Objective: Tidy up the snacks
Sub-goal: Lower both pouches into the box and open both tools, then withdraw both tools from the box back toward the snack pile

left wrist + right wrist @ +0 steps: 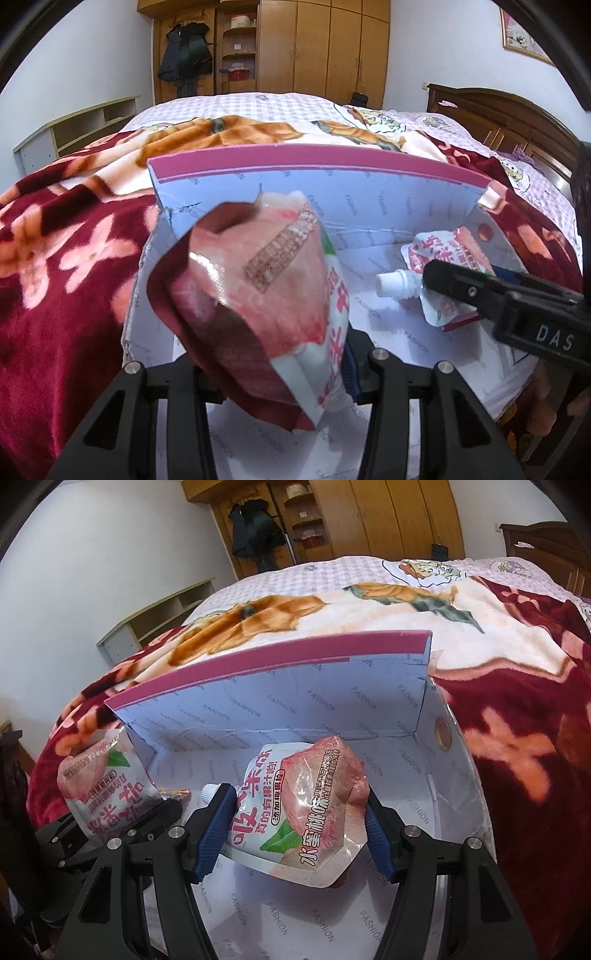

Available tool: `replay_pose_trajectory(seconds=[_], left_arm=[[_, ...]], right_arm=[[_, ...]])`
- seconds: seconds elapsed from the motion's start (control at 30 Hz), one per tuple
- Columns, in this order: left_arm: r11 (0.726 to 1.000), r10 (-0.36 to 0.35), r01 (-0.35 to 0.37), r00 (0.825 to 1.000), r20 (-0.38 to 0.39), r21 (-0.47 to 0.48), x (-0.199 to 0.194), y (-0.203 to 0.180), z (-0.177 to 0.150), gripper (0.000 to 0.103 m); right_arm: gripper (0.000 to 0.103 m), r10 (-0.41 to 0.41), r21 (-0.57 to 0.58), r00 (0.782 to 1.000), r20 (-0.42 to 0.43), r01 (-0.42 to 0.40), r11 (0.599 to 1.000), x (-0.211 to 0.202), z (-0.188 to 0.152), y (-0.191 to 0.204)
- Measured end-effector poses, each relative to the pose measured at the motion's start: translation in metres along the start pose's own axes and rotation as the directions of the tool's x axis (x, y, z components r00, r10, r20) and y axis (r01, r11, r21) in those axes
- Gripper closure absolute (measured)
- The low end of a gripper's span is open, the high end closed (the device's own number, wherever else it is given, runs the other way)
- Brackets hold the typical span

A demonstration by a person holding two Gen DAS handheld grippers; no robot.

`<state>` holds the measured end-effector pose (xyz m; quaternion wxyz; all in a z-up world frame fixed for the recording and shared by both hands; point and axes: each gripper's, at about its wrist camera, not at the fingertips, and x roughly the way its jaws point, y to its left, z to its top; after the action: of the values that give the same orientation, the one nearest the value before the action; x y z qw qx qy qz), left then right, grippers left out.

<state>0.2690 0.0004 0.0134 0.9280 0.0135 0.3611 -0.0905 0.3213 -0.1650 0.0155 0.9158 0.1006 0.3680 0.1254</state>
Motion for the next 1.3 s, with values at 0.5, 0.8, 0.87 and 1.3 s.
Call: replay_pose_trajectory(seconds=[0.5, 0.8, 0.87, 1.3], left_arm=[[1.000, 0.017, -0.017, 1.000, 0.017, -0.010, -0.020, -0.007, 0.001, 0.020], [0.998, 0.064, -0.062, 0.996, 0.062, -0.030, -0.043, -0.002, 0.006, 0.014], [0.997, 0.068, -0.066, 0.996, 0.065, -0.033, -0.048, -0.004, 0.005, 0.014], [0.998, 0.048, -0.045, 0.996, 0.077, -0.046, -0.087, -0.006, -0.004, 0.014]], right_arm=[[0.016, -0.007, -0.065, 0.999, 0.049, 0.010, 0.998, -0.020, 0.001, 0.015], [0.016, 0.001, -0.060, 0.997, 0.079, 0.004, 0.998, -0.039, 0.002, 0.012], [0.016, 0.004, -0.056, 0.997, 0.079, 0.000, 0.998, -0.042, 0.002, 0.012], [0.016, 0.030, -0.071, 0.996, 0.083, -0.024, 0.997, -0.077, -0.005, 0.022]])
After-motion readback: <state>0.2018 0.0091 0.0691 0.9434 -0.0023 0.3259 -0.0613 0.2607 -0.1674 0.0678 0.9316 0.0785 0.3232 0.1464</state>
